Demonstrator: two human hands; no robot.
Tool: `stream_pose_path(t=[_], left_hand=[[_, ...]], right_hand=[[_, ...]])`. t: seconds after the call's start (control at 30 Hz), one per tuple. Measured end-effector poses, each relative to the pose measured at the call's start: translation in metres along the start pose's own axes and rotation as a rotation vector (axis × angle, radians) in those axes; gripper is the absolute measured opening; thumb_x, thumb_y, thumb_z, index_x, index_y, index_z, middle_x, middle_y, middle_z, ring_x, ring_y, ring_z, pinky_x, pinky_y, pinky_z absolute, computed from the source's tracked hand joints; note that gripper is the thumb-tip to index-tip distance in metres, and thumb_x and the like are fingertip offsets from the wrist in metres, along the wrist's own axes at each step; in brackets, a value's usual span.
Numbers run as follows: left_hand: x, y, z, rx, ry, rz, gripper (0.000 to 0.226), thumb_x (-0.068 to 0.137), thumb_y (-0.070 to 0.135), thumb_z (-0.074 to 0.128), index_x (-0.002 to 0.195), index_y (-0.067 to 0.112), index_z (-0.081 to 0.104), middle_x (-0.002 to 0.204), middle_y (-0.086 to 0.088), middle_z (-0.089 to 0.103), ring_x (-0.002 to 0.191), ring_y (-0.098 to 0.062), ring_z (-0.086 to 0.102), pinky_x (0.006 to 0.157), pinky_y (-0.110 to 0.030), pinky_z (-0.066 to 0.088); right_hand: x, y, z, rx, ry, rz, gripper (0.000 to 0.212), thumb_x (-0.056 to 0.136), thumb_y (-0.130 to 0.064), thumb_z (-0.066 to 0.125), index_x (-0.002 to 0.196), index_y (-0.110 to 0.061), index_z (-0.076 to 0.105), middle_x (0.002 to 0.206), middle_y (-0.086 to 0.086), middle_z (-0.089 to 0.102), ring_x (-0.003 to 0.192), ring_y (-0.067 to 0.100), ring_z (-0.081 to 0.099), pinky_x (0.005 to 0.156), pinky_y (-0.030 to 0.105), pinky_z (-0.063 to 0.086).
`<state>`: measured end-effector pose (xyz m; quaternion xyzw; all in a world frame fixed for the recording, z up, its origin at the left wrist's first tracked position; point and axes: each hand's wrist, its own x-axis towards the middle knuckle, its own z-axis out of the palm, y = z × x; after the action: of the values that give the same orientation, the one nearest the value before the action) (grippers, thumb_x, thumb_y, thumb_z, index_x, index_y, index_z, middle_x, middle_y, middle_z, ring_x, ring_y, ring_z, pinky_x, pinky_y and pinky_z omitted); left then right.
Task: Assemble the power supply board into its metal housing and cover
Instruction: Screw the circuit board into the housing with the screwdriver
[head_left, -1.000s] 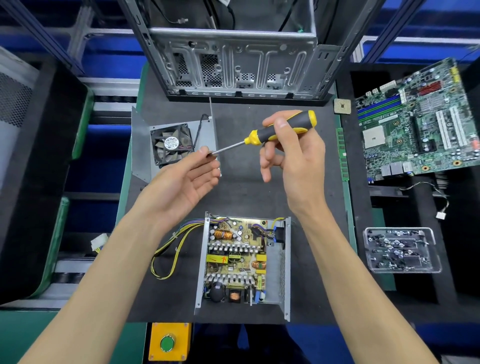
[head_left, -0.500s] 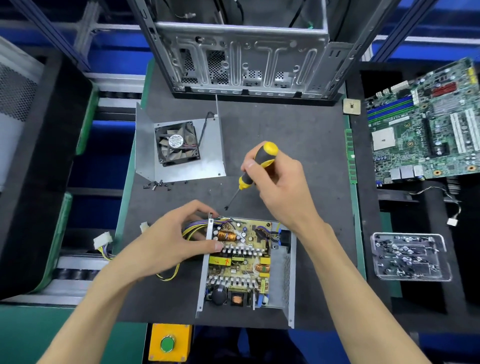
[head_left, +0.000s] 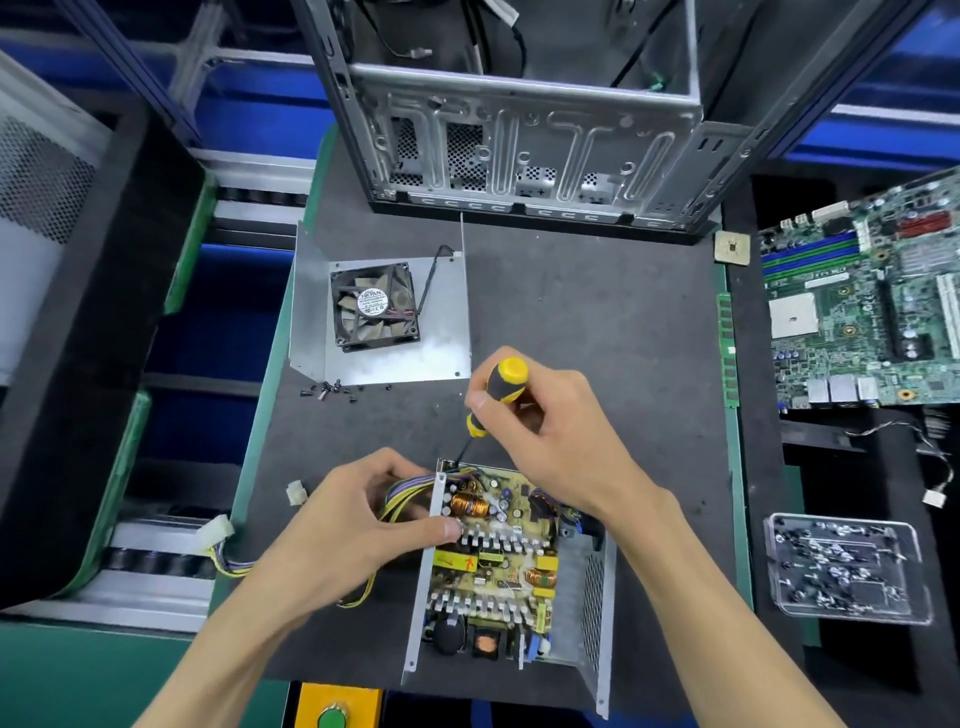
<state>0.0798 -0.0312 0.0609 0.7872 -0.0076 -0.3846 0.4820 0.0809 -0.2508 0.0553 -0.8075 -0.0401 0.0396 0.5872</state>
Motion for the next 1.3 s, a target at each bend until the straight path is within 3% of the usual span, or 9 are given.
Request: stream_pose_path(t=[0.13,0.37,0.5,0.67,0.77,0.87,1.07,1.2,1.3], left_hand=[[0.000,0.001,-0.001,0.007,-0.005,0.001,0.037,0.062,0.047,0.089,0.090,0.041,0.068,0.095,0.003,0.077,0.089,-0.012,0.072,0.081,-0.022,0.054],[-0.004,0.003,0.002,0.087,0.035,0.006,0.028,0.071,0.038,0.089,0.092,0.035,0.069,0.091,0.010,0.077,0.086,-0.006,0.072,0.083,-0.027,0.054],[-0.001,0.009,0.005,0.203,0.081,0.012,0.030,0.074,0.036,0.086,0.098,0.035,0.069,0.086,0.019,0.076,0.086,0.001,0.071,0.080,-0.025,0.053],[0.013,0.021,0.005,0.335,0.125,0.069,0.030,0.074,0.028,0.081,0.098,0.039,0.068,0.085,0.026,0.073,0.086,0.004,0.069,0.082,-0.022,0.054],[0.025,0.034,0.003,0.423,0.098,0.120,0.031,0.072,0.030,0.078,0.093,0.047,0.062,0.086,0.034,0.069,0.086,0.007,0.066,0.076,-0.012,0.052],[0.035,0.048,0.002,0.492,0.029,0.176,0.035,0.071,0.030,0.076,0.089,0.054,0.058,0.087,0.037,0.067,0.081,0.007,0.065,0.068,-0.014,0.050],[0.038,0.058,0.019,0.554,-0.036,0.308,0.035,0.071,0.026,0.069,0.099,0.047,0.065,0.073,0.039,0.062,0.063,0.012,0.058,0.057,-0.006,0.039],[0.037,0.049,0.028,0.555,0.034,0.314,0.041,0.067,0.039,0.057,0.107,0.046,0.064,0.083,0.029,0.070,0.066,0.006,0.060,0.059,-0.017,0.044],[0.037,0.045,0.033,0.546,0.084,0.327,0.042,0.067,0.034,0.061,0.108,0.046,0.063,0.086,0.028,0.071,0.068,0.006,0.063,0.063,-0.022,0.051]], right_hand=[[0.001,0.002,0.001,-0.042,-0.040,0.001,0.014,0.102,-0.033,0.056,0.090,-0.025,0.056,0.062,0.006,0.056,0.052,0.017,0.040,0.055,0.016,0.032],[0.000,0.002,-0.003,-0.027,0.023,0.016,0.016,0.101,-0.037,0.054,0.091,-0.025,0.057,0.068,0.011,0.061,0.055,0.023,0.047,0.054,0.024,0.038],[-0.002,-0.001,-0.013,-0.018,0.096,-0.008,0.016,0.101,-0.034,0.054,0.090,-0.023,0.058,0.068,0.011,0.060,0.055,0.023,0.046,0.053,0.021,0.037],[-0.005,-0.003,-0.031,-0.028,0.201,-0.050,0.013,0.101,-0.029,0.055,0.089,-0.025,0.058,0.071,0.004,0.062,0.059,0.029,0.053,0.053,0.035,0.042],[-0.008,0.000,-0.041,-0.044,0.263,-0.052,0.013,0.101,-0.029,0.055,0.089,-0.025,0.058,0.073,0.002,0.064,0.062,0.033,0.058,0.057,0.044,0.044],[-0.012,0.005,-0.047,-0.043,0.319,-0.051,0.014,0.101,-0.030,0.055,0.088,-0.029,0.057,0.074,0.003,0.065,0.065,0.037,0.062,0.057,0.048,0.047],[-0.024,0.017,-0.050,-0.037,0.359,-0.033,0.012,0.102,-0.030,0.055,0.090,-0.027,0.057,0.073,0.003,0.064,0.064,0.034,0.062,0.057,0.047,0.047],[-0.031,0.023,-0.053,-0.026,0.384,-0.028,0.012,0.101,-0.027,0.056,0.089,-0.024,0.057,0.070,0.007,0.062,0.061,0.034,0.058,0.055,0.045,0.044],[-0.035,0.026,-0.056,-0.011,0.393,-0.014,0.013,0.100,-0.026,0.056,0.087,-0.023,0.057,0.068,0.010,0.061,0.060,0.036,0.057,0.054,0.046,0.043]])
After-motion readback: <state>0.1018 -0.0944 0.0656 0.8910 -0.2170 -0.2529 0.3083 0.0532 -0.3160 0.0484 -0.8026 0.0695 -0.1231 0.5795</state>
